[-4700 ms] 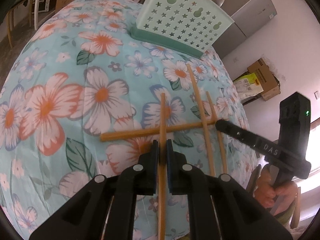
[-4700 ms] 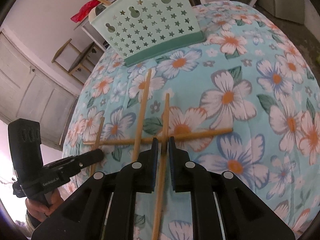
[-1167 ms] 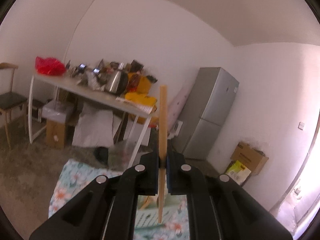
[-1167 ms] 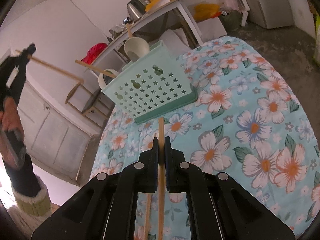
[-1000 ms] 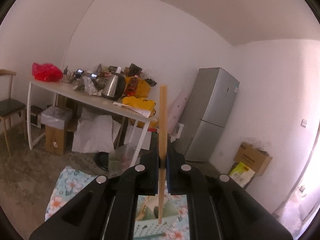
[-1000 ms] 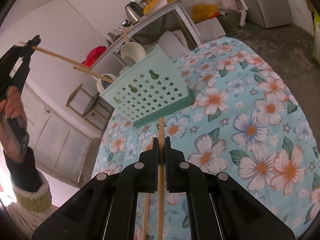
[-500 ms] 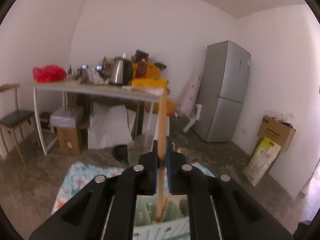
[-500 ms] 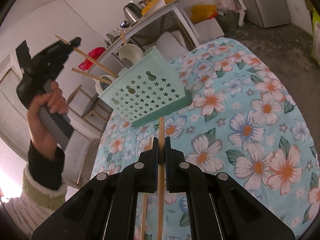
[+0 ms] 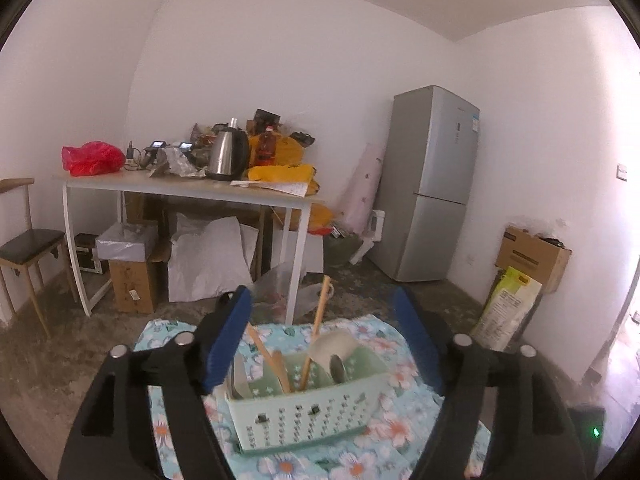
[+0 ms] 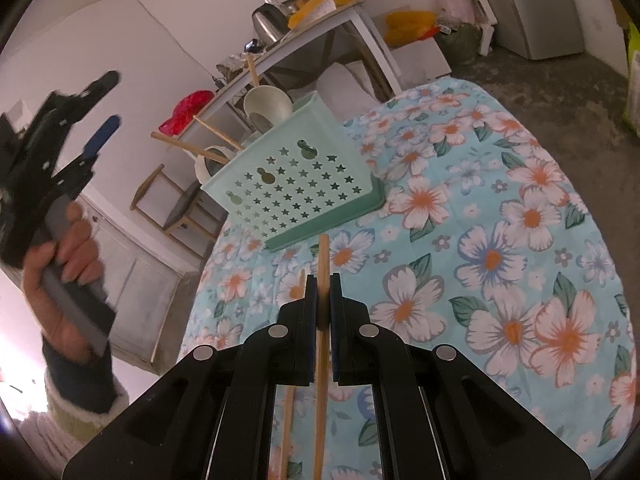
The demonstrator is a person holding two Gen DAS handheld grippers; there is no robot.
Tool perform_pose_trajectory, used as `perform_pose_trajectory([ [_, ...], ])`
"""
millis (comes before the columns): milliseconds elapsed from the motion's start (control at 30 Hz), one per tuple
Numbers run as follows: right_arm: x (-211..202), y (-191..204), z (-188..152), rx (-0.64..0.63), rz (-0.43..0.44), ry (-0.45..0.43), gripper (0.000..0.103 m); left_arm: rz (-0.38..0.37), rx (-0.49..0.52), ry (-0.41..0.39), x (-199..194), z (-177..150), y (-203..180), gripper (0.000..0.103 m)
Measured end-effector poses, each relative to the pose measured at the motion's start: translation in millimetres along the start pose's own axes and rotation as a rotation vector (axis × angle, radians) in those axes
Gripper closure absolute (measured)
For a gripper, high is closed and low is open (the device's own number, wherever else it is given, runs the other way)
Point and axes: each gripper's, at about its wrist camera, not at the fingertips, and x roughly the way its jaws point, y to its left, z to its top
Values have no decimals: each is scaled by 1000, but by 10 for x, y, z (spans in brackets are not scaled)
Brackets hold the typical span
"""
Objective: Organize utensils
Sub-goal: 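Open the left gripper and withdraw it from the basket, then carry the upright chopstick with the right gripper into the green basket and open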
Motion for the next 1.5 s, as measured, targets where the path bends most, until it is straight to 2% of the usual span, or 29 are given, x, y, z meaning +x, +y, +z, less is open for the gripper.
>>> perform_pose_trajectory([
  [200, -82, 22, 17, -21, -30, -9, 99, -43, -8, 107, -234, -235, 9, 18],
  [433, -136, 102, 57, -50, -35, -19, 99, -18, -16, 178, -502, -605, 161, 9],
  [800, -224, 251, 164, -110, -50, -40, 99, 68, -21, 285, -693, -1178, 386, 8],
  [933, -240, 289, 184, -123, -53, -50, 99, 86, -43, 305, -722, -1262, 482, 8],
  [1067, -271, 338, 219, -132, -50, -67, 99, 112, -17, 313, -728, -1309, 496, 8],
  [1300, -413, 580, 485, -179, -15, -157, 99, 119, 5, 365, -717, -1488, 459, 8],
  [1500, -651, 1005, 949, -272, 26, -328, 99, 129, -12, 396, -732, -1673, 467, 7],
])
